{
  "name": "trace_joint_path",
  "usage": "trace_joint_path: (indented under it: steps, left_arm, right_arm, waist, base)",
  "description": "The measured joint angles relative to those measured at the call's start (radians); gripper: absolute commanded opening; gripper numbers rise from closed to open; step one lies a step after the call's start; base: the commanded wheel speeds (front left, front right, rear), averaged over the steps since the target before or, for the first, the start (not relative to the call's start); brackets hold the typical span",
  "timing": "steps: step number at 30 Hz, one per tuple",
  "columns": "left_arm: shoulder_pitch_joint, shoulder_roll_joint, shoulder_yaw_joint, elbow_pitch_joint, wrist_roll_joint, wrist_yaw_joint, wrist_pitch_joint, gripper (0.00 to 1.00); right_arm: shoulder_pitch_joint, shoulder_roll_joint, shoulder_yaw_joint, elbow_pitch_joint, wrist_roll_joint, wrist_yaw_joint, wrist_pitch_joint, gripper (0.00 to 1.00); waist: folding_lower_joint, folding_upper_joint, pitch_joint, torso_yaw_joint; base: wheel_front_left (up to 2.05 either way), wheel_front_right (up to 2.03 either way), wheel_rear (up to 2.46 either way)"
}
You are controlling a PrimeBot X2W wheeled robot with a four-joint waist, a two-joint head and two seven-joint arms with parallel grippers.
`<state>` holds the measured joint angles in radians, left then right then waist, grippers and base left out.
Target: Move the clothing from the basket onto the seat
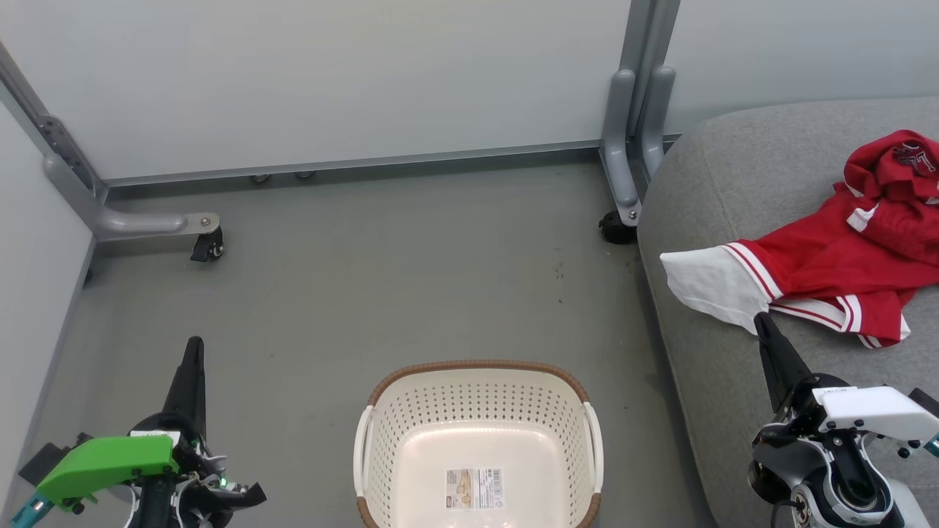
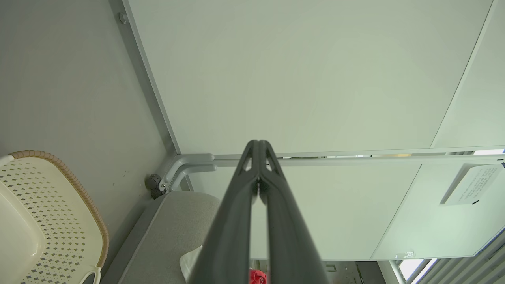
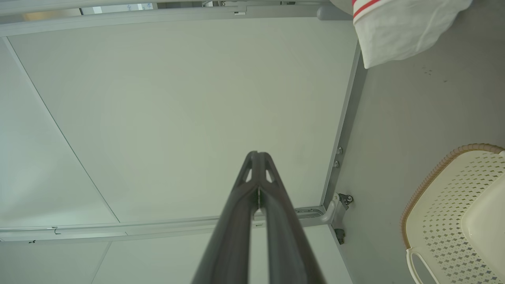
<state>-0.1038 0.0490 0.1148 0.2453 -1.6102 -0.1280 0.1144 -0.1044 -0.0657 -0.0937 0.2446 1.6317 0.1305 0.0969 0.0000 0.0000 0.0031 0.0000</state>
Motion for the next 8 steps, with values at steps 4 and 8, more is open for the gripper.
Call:
trace_joint_path:
  steps: [4,8]
  left_arm:
    - [0.0,0.0,0.0,0.0,0.0,0.0,0.0,0.0]
    - [0.0,0.0,0.0,0.0,0.0,0.0,0.0,0.0]
  right_arm:
    - [0.0,0.001,-0.001,0.0,-0.001,0.0,0.0,0.0]
    - [0.0,0.002,-0.002,0.0,-0.003,0.0,0.003,0.0]
  waist:
    - [0.0,0.0,0.0,0.0]
    - [0.0,0.0,0.0,0.0]
  base:
    - [0.0,0.0,0.0]
    - [0.0,0.0,0.0]
